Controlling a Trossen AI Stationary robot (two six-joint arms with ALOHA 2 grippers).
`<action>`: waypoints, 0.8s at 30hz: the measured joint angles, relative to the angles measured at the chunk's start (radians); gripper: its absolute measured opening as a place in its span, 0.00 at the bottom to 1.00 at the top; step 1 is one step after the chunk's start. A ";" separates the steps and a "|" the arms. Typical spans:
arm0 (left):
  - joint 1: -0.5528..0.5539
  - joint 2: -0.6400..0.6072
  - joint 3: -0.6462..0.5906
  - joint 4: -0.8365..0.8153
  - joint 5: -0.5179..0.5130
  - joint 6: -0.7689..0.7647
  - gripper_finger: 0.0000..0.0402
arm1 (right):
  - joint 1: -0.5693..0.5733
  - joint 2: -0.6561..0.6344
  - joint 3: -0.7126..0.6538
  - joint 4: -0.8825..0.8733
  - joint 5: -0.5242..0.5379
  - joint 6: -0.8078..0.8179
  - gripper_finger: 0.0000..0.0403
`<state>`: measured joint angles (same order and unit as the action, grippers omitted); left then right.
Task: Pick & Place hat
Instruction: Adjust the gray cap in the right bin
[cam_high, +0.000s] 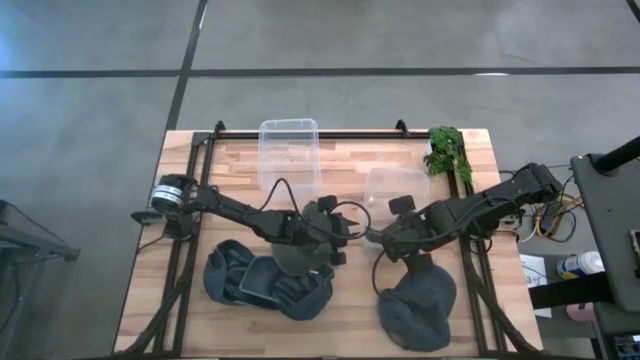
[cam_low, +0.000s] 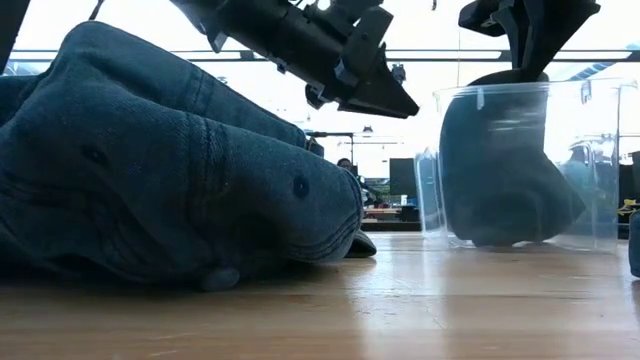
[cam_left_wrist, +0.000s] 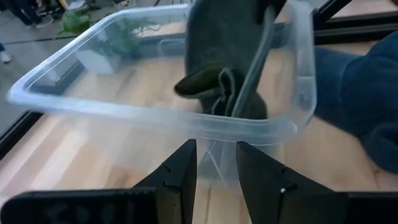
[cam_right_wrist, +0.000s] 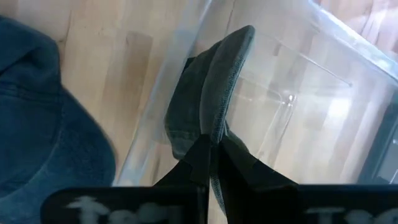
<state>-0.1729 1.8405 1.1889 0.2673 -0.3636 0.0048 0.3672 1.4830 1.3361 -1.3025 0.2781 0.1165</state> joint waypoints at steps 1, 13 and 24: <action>-0.002 0.001 0.000 0.009 0.003 0.000 0.27 | -0.001 0.000 0.000 0.001 0.004 -0.001 0.03; -0.004 0.001 0.000 0.042 0.026 -0.002 0.27 | -0.051 0.000 0.000 0.053 0.106 0.172 0.03; -0.019 0.027 0.026 0.056 0.041 0.042 0.27 | -0.053 0.086 0.023 0.110 0.091 0.225 0.03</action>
<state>-0.1915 1.8675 1.2152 0.3235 -0.3222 0.0468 0.3137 1.5689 1.3592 -1.1921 0.3694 0.3416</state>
